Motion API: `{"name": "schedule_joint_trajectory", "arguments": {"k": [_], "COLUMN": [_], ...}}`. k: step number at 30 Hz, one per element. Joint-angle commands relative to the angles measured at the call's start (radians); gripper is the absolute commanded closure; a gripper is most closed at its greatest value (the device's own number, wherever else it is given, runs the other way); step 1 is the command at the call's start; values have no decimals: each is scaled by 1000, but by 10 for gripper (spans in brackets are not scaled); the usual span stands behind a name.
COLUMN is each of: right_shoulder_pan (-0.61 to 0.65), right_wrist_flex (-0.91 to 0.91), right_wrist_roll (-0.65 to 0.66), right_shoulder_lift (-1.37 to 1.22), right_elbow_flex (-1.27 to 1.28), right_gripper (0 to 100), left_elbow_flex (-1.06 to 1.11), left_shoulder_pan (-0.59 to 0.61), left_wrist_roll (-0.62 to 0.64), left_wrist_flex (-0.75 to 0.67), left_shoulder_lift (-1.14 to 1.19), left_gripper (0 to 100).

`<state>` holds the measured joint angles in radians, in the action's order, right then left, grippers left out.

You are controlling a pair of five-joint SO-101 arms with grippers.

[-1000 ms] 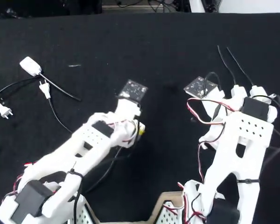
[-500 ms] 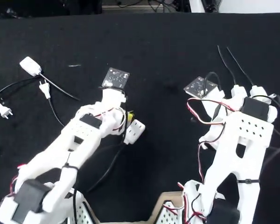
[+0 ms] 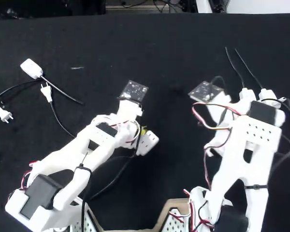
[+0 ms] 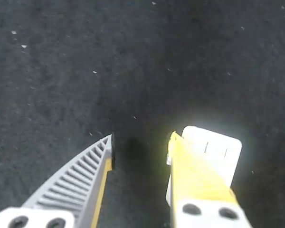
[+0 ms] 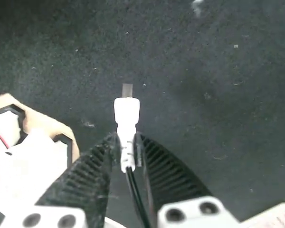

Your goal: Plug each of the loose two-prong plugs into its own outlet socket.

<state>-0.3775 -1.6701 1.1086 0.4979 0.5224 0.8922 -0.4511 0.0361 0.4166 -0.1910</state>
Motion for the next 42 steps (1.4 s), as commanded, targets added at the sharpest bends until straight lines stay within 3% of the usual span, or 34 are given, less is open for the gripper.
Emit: {"name": "schedule_joint_trajectory", "arguments": {"k": [1, 6, 11, 14, 20, 24, 31, 42], "right_shoulder_pan": [87, 255, 460, 582, 758, 801, 786, 784], "right_wrist_flex": [14, 15, 60, 55, -35, -58, -94, -95], "right_wrist_roll": [-46, -153, -304, -381, -523, -585, -637, -680], "right_shoulder_lift": [31, 31, 24, 21, -53, -208, -510, -581], "right_elbow_flex": [-2, -4, -5, -5, -91, -211, -401, -427], "right_gripper": [988, 988, 988, 988, 988, 988, 988, 988], "left_elbow_flex": [-25, -48, -35, 50, 260, 337, 421, 441], "left_shoulder_pan": [-21, -21, 2, 33, 179, 245, 243, 243], "left_wrist_roll": [-6, -8, -9, -14, -141, -141, -141, -17], "left_wrist_flex": [60, 146, 327, 407, 453, 446, 446, 445], "left_shoulder_lift": [-15, -35, -230, -388, -641, -735, -832, -867], "left_gripper": [805, 805, 805, 805, 805, 805, 805, 805]}}
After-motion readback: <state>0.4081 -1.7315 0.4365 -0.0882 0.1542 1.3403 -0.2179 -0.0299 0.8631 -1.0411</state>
